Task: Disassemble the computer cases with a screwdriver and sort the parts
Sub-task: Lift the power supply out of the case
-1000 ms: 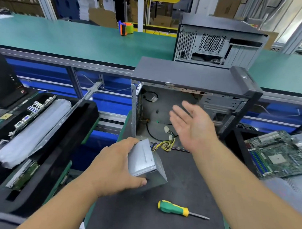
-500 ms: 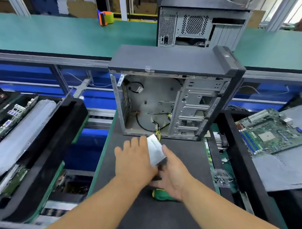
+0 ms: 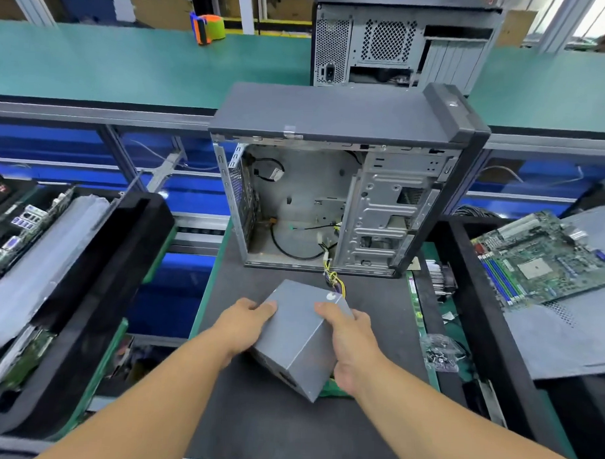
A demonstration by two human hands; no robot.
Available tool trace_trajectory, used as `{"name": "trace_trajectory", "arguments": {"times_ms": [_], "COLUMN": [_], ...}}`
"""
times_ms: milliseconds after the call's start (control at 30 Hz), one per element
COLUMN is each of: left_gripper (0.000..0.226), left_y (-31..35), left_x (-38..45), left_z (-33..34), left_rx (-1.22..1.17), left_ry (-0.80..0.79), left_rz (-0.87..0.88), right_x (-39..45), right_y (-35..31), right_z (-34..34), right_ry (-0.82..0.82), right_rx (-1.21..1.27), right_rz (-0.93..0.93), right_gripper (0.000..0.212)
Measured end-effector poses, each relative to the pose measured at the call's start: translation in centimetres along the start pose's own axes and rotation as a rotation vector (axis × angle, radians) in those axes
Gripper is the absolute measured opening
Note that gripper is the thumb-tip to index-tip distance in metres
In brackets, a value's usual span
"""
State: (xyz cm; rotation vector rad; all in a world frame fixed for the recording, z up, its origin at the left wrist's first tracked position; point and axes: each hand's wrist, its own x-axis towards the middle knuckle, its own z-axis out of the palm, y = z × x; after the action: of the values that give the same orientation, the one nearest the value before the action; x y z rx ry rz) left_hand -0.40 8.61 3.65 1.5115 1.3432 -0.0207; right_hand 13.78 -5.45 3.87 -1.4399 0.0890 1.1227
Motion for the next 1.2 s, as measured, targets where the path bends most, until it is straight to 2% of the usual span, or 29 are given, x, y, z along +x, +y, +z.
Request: {"name": "trace_trajectory", "arguments": {"times_ms": [133, 267, 333, 433, 467, 533, 567, 600, 667, 733, 767, 900, 1067, 1200], "left_gripper": [0.066, 0.051, 0.047, 0.052, 0.054, 0.052, 0.049, 0.044, 0.036, 0.036, 0.037, 0.042, 0.042, 0.041], "left_y": [-0.8, -2.0, -1.8, -1.0, -0.9, -0.6, -0.6, -0.6, -0.9, -1.5, -1.9, -3.1, -2.8, -1.9], "left_x": [-0.4, -0.9, -1.3, -1.9, -1.9, -1.8, -1.8, -1.7, -1.4, -1.3, -1.2, -1.0, -0.1, -0.1], "left_z": [-1.5, -3.1, -2.4, -1.0, -0.9, -1.0, -1.2, -1.4, -1.7, -1.4, -1.2, 0.3, 0.0, 0.5], "left_rx": [-0.325, -0.661, -0.804, -0.933, -0.958, -0.97, -0.956, -0.937, -0.885, -0.849, -0.84, -0.881, -0.951, -0.869], "left_ry": [-0.207, -0.473, -0.486, -0.348, -0.308, -0.247, -0.219, -0.194, -0.155, -0.137, -0.138, -0.177, -0.161, -0.144], "left_rz": [-0.151, -0.126, -0.072, -0.037, -0.026, -0.001, 0.008, 0.017, 0.03, 0.018, 0.008, -0.035, -0.022, -0.047], "right_x": [0.9, 1.9, 2.2, 1.9, 1.6, 1.2, 1.0, 0.7, 0.0, -0.5, -0.5, -0.7, -2.0, -2.0], "right_y": [-1.8, -3.2, -3.5, -3.1, -2.6, -0.7, 0.5, 1.8, 4.2, 5.6, 5.8, 4.7, 2.0, 0.5], "right_z": [-0.7, -1.5, -1.3, -0.8, -0.9, -2.6, -4.0, -5.4, -7.6, -8.9, -9.2, -9.5, -10.4, -9.9], "right_ry": [-0.178, -0.336, -0.402, -0.363, -0.255, 0.055, 0.116, 0.105, -0.025, -0.136, -0.166, -0.155, -0.046, 0.068], "right_rx": [0.008, 0.009, 0.014, -0.071, -0.177, -0.539, -0.771, -1.03, -1.485, -1.716, -1.77, -1.703, -1.552, -1.037], "right_rz": [0.052, 0.072, 0.056, 0.013, -0.034, -0.297, -0.43, -0.526, -0.56, -0.549, -0.564, -0.641, -0.564, -0.39], "right_gripper": [0.071, 0.065, 0.064, 0.053, 0.046, 0.024, 0.016, 0.016, 0.032, 0.048, 0.048, 0.024, 0.026, 0.024]}}
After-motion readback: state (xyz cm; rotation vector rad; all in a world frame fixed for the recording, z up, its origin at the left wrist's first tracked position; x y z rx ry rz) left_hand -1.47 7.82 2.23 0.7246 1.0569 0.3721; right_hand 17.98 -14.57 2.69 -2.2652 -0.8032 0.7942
